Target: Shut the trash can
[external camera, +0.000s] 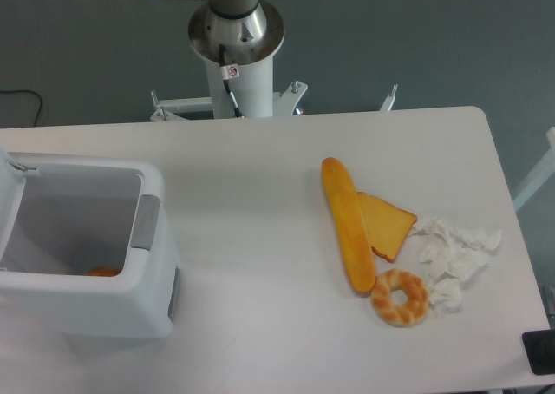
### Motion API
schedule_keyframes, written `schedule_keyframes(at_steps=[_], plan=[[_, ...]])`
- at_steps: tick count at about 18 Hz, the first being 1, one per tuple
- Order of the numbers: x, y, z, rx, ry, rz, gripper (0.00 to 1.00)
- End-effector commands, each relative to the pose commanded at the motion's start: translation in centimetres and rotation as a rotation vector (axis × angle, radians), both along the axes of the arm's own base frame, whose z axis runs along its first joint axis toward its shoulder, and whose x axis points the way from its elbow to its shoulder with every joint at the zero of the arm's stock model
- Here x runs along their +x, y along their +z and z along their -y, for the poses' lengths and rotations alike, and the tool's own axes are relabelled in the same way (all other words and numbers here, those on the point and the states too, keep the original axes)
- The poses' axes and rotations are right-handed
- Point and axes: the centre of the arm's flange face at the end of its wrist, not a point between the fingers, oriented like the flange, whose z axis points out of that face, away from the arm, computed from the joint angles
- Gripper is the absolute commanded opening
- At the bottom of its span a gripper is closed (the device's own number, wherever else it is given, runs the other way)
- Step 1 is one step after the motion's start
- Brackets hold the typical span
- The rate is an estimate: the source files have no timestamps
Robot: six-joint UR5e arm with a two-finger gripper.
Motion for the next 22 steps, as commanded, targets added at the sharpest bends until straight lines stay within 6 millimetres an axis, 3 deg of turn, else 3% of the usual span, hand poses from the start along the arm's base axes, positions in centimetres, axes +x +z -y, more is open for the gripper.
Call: schedule_keyframes(at_steps=[8, 22], plan=[[-0.3, -1.0, -2.4, -0.010, -0.010, 0.001, 1.00], [-0.9, -1.3, -4.2, 0.000, -0.012, -0.005, 1.00]])
